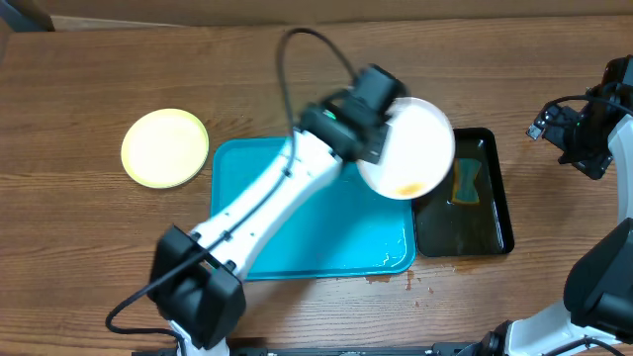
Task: Clean dirty plates on tray and stack at the side
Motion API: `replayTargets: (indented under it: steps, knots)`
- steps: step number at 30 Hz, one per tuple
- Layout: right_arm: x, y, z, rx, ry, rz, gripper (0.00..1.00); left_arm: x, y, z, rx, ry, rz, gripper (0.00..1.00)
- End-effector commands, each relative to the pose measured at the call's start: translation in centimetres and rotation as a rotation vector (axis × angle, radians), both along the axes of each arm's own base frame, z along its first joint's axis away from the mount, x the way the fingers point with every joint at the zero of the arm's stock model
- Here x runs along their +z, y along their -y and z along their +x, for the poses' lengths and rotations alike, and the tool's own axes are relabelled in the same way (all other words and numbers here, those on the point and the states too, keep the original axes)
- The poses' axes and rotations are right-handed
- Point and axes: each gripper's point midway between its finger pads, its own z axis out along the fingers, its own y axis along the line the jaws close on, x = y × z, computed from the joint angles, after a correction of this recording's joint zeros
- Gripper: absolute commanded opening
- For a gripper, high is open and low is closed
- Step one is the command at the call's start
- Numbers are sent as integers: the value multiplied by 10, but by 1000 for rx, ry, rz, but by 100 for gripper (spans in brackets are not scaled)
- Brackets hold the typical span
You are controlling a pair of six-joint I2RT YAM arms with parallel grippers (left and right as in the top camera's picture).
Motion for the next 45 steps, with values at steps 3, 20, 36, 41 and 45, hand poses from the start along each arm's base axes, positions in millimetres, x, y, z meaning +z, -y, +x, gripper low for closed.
replayTargets:
  steps: [3,20,36,41,45]
  knots:
    - [5,0,3,0,18,-5,100,36,19,1,23,297,195,4]
    - [5,0,3,0,17,-4,100,116,65,-63,-3,766,521,4]
    - [5,0,3,0,17,-4,100,159,69,-66,189,915,431,4]
    - [5,0,3,0,17,-4,100,136,86,-59,62,827,345,4]
    - [5,0,3,0,17,-4,100,95,96,-49,-54,639,218,4]
